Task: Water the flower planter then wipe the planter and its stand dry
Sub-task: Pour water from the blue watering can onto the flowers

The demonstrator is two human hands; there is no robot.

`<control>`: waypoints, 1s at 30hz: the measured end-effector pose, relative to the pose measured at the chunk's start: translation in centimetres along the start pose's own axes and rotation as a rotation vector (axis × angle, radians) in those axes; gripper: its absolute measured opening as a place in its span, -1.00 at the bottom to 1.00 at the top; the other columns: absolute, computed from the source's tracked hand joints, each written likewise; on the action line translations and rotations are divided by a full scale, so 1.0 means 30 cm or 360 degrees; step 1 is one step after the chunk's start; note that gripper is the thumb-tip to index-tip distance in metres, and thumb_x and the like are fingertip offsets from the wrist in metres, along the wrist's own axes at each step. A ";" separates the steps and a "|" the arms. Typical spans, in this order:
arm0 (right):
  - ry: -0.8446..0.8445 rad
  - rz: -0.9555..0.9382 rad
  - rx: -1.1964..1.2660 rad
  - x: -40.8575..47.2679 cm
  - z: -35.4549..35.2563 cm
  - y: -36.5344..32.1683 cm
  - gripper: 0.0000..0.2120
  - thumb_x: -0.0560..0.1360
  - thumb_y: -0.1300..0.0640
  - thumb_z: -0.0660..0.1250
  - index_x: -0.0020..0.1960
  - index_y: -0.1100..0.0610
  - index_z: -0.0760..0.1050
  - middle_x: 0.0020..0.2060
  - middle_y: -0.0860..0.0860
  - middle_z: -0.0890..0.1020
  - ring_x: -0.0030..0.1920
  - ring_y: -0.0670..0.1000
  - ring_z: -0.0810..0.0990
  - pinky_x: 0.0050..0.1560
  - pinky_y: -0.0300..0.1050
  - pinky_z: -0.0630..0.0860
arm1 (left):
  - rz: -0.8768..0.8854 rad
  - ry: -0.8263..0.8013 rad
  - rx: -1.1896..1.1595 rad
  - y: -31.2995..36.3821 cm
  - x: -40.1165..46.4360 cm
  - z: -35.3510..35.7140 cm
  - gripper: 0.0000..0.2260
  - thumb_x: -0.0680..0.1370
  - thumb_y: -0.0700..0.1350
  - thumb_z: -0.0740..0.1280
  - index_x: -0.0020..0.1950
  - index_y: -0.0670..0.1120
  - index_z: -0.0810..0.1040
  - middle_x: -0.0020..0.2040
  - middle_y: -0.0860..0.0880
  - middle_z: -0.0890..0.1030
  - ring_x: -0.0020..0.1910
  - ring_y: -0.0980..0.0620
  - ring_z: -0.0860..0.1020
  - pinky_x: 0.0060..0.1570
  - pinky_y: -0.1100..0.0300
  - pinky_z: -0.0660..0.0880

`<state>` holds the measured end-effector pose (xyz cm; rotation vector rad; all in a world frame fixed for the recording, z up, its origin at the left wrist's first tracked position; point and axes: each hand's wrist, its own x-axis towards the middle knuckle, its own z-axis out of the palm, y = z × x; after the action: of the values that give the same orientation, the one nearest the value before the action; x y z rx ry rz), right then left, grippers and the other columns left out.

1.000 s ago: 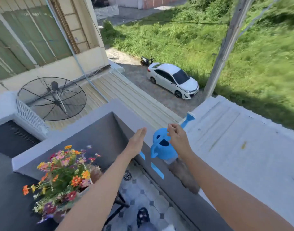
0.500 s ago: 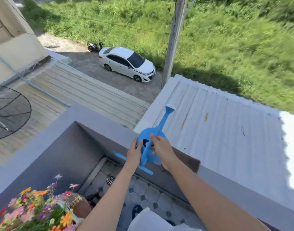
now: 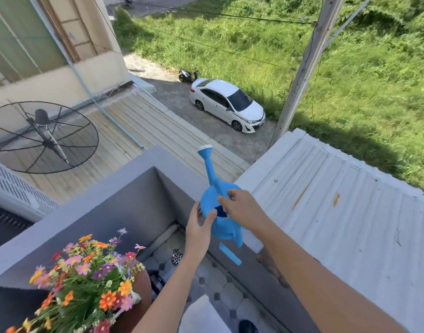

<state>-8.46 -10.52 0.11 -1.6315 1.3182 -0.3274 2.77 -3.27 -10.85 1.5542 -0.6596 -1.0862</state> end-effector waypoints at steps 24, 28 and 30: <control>-0.0794 -0.1137 -0.0935 -0.342 0.303 -0.368 -0.75 0.60 0.09 0.16 -0.18 0.23 0.36 -0.35 0.08 0.42 -0.39 0.08 0.33 -0.43 -0.11 0.22 | 0.0149 0.0983 -0.0337 0.106 -0.643 -0.271 -0.65 0.62 0.17 0.25 0.40 0.21 0.37 0.30 0.12 0.56 0.20 0.23 0.56 0.01 0.30 0.50; -0.0713 -0.1168 -0.1055 -0.365 0.350 -0.383 -0.74 0.59 0.07 0.19 -0.18 0.23 0.37 -0.34 0.09 0.43 -0.38 0.09 0.36 -0.42 -0.12 0.23 | 0.0123 0.0938 -0.0357 0.098 -0.681 -0.293 -0.58 0.62 0.18 0.23 0.45 0.12 0.36 0.30 0.08 0.57 0.24 0.13 0.56 0.06 0.22 0.52; -0.0659 -0.1204 -0.1169 -0.375 0.375 -0.400 -0.73 0.59 0.07 0.21 -0.21 0.22 0.35 -0.34 0.09 0.42 -0.34 0.12 0.40 -0.44 -0.12 0.21 | 0.0100 0.0940 -0.0351 0.097 -0.693 -0.303 -0.63 0.61 0.19 0.23 0.39 0.11 0.42 0.26 0.01 0.59 0.22 0.03 0.57 0.06 0.14 0.51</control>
<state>2.43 4.10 8.14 -2.6229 0.4615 0.0875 2.32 17.75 -1.82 1.5431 -0.1753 -0.5789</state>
